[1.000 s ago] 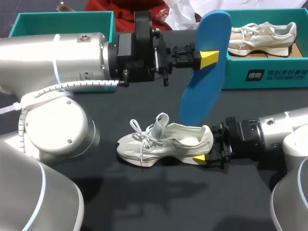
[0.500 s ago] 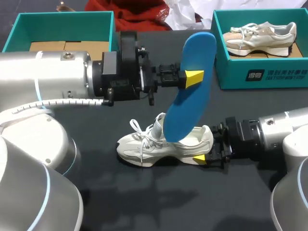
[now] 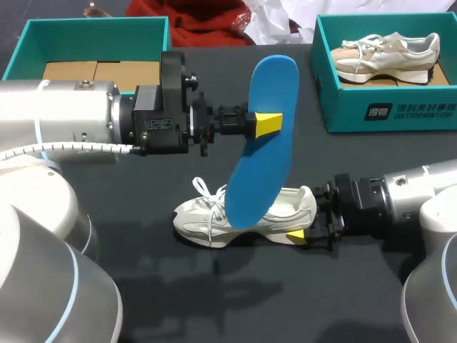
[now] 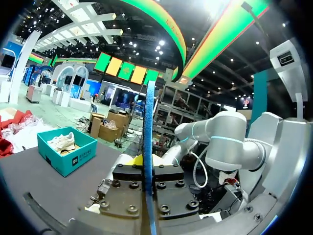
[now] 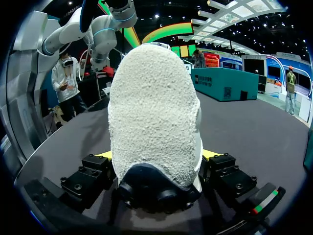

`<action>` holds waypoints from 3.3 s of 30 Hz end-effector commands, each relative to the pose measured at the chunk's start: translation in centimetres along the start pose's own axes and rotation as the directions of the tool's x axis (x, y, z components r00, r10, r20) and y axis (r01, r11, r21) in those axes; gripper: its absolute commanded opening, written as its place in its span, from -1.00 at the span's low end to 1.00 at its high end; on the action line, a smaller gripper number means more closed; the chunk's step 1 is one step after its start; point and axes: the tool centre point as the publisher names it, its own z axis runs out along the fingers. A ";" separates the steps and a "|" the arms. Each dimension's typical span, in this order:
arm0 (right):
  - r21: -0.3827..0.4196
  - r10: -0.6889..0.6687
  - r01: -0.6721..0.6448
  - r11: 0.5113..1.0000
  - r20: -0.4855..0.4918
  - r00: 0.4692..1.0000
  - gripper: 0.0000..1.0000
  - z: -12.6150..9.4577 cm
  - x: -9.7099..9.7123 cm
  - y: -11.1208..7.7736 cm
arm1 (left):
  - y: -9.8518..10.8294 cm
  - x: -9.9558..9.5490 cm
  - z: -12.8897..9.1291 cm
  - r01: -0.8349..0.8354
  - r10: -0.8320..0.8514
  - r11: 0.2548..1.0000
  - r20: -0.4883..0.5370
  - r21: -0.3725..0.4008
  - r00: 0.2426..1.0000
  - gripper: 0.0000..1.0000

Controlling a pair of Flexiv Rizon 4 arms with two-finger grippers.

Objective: Take the shoe out of the shoebox, open the shoe tongue, remove and reinsert the insole, then place the shoe into the shoebox

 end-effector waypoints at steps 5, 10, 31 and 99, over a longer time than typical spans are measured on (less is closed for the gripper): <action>0.004 0.001 -0.001 1.000 0.001 1.000 -1.00 0.1 0.1 0.1 | 1.4 1.0 -1.7 0.052 -0.052 0.998 0.008 0.037 0.999 -1.00; 0.004 0.001 -0.001 1.000 0.001 1.000 -1.00 0.1 0.1 0.1 | 2.0 1.0 -2.0 0.080 -0.080 0.996 0.007 0.047 0.997 -1.00; 0.004 0.001 -0.001 1.000 0.001 1.000 -1.00 0.1 0.1 0.1 | 2.3 1.0 -2.7 0.097 -0.098 0.993 0.006 0.074 0.995 -1.00; 0.852 -0.020 -0.041 0.522 0.060 0.998 1.00 -6.0 0.4 7.1 | 2.3 1.0 -2.7 0.097 -0.098 0.993 0.006 0.074 0.995 -1.00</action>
